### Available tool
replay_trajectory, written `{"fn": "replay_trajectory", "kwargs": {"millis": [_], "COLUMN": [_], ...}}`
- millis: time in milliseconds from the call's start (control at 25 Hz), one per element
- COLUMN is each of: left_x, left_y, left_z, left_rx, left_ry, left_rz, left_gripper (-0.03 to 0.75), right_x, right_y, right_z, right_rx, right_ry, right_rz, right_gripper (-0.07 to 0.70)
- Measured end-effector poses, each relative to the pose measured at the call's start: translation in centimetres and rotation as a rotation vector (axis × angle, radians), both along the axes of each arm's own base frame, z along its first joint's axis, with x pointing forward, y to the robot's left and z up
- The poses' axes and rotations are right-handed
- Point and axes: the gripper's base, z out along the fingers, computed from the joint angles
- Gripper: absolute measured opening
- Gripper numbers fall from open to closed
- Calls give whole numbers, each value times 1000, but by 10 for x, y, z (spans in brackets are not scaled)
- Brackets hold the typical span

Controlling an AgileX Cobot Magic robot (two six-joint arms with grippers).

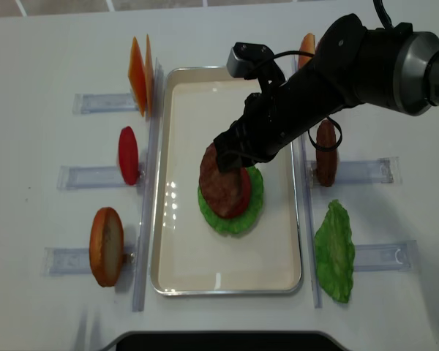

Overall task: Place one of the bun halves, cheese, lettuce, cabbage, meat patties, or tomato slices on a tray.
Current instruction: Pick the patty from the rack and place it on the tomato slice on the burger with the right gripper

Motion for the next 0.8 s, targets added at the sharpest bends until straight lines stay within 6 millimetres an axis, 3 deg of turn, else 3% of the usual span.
{"fn": "replay_trajectory", "kwargs": {"millis": [360,640,800], "left_x": [0,0,0], "left_y": [0,0,0], "left_z": [0,0,0], "left_rx": [0,0,0], "left_ry": [0,0,0], "left_rz": [0,0,0], "left_gripper": [159,159,159], "right_x": [0,3,13], "right_y": [0,-8,-11], "right_z": [0,-3,10], "right_rx": [0,-131,-230], "right_ry": [-2,-44,-81], "right_rz": [-1,38,28], "right_gripper": [130,394,462]}}
